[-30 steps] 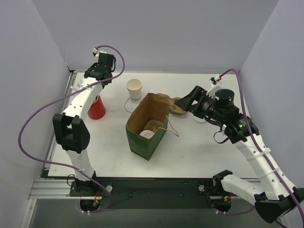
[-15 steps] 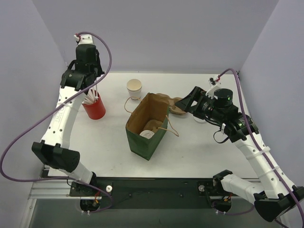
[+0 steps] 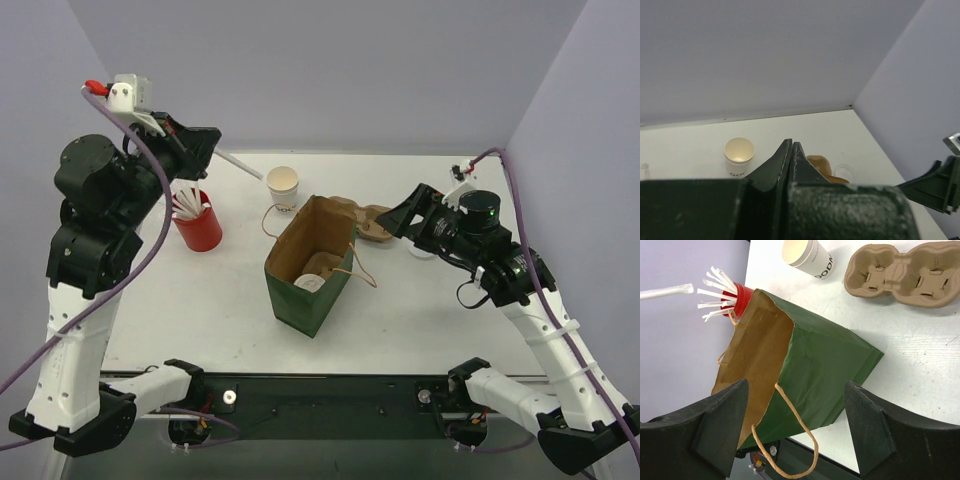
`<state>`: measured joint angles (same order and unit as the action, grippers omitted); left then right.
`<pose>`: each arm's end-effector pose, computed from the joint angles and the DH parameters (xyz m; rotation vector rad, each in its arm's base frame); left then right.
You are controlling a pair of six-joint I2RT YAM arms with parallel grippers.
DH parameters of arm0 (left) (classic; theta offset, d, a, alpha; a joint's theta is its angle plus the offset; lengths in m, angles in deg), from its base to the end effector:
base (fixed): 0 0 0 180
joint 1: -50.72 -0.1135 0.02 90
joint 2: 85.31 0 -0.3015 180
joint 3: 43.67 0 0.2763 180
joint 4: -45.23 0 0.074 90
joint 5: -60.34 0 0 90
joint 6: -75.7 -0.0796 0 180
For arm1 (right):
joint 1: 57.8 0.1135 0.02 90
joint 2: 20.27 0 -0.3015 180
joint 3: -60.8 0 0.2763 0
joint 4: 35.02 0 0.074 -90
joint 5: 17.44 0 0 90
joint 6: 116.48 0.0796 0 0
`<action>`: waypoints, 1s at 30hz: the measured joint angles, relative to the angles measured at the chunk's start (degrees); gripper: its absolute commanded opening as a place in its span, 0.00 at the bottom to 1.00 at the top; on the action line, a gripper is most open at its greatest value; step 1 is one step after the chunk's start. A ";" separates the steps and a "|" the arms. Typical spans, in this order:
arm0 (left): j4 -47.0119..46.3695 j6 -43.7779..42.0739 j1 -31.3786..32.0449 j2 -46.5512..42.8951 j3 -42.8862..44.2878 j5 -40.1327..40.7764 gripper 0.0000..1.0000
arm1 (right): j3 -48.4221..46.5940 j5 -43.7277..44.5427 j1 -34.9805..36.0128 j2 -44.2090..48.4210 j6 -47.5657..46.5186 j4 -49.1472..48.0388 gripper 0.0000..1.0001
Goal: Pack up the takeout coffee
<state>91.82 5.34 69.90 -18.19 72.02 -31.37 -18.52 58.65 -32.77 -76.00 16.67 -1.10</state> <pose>0.2250 -0.0808 0.6037 0.0179 1.5629 -0.5596 0.2205 0.1241 0.4461 0.1062 1.8708 1.0600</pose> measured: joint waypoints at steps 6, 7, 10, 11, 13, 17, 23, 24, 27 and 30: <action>-2.56 2.47 1.09 -2.93 -0.42 -9.88 0.00 | 0.00 1.01 0.00 0.92 0.00 0.46 0.71; -2.60 2.99 1.36 -2.73 -0.42 -11.98 0.00 | 0.00 1.14 0.00 1.05 0.02 0.50 0.71; -2.16 3.89 2.51 -1.27 0.04 -16.72 0.00 | 0.00 1.33 0.00 1.16 0.02 0.66 0.71; -1.62 3.91 2.99 -0.39 0.35 -17.75 0.00 | 0.02 1.44 0.00 1.16 0.02 0.74 0.71; -0.28 3.80 4.50 1.25 0.59 -19.19 0.00 | 0.07 1.62 0.00 1.18 0.02 0.79 0.71; 3.23 3.21 7.67 3.98 0.44 -20.26 0.00 | 0.46 1.90 0.00 1.40 0.04 0.79 0.71; 4.35 1.97 11.32 5.99 -4.24 -19.69 0.00 | 0.98 2.14 0.00 1.51 0.09 0.74 0.71; 4.26 1.92 11.67 6.75 -5.05 -19.50 0.00 | 1.18 2.12 0.00 1.53 0.11 0.76 0.71; 4.33 1.77 13.00 10.36 -6.23 -18.43 0.31 | 1.81 2.12 0.00 1.51 0.22 0.79 0.72; 4.59 1.11 14.08 14.58 -6.19 -16.83 0.76 | 1.92 2.12 0.00 1.46 0.24 0.76 0.74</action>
<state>96.41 6.46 83.98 -3.62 65.83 -48.20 -16.60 60.77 -32.77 -74.53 16.91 -0.33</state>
